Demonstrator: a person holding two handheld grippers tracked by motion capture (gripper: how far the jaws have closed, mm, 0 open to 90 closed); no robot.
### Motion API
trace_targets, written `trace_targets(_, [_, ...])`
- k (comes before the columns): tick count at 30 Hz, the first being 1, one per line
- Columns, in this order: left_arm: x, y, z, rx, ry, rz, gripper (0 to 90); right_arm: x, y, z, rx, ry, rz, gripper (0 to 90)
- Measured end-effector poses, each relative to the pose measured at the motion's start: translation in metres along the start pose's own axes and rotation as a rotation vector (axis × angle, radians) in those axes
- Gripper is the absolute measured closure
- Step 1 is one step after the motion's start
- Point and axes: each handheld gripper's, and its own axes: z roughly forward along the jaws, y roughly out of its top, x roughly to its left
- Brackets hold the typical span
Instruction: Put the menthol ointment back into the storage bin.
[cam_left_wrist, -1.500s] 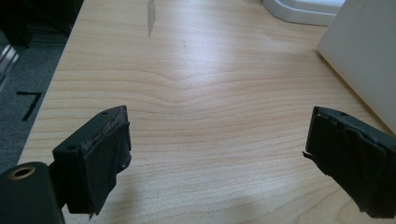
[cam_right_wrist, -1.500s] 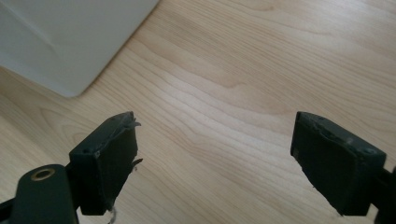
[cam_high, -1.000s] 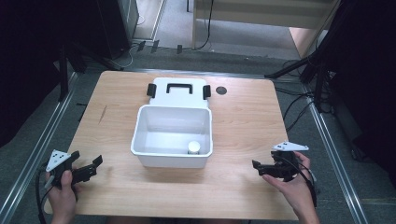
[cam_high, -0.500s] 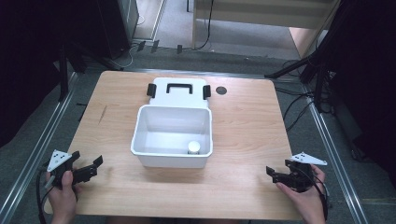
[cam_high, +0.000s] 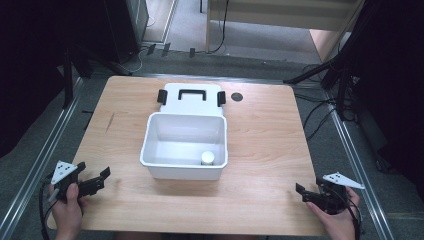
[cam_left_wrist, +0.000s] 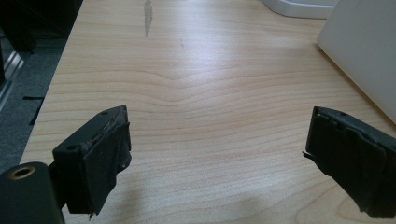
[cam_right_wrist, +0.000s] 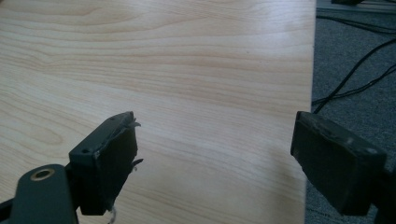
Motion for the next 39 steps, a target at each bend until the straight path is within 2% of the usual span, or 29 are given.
trace_targets(14, [-0.001,0.000,0.000,0.007,0.003,0.007,7.4,-0.019,-0.023,-0.004,-0.027,-0.022,0.063,15.3])
trace_targets(19, [-0.001,0.000,0.000,0.007,0.003,0.007,7.4,-0.021,-0.026,-0.004,-0.041,-0.022,0.076,15.3])
trace_targets(31, [-0.001,0.000,0.000,0.012,0.005,0.013,7.4,-0.020,-0.030,-0.007,-0.078,-0.042,0.093,15.4])
trace_targets(39, [-0.001,0.000,0.000,0.014,0.004,0.014,7.4,-0.012,-0.032,-0.008,-0.106,-0.088,0.067,15.5])
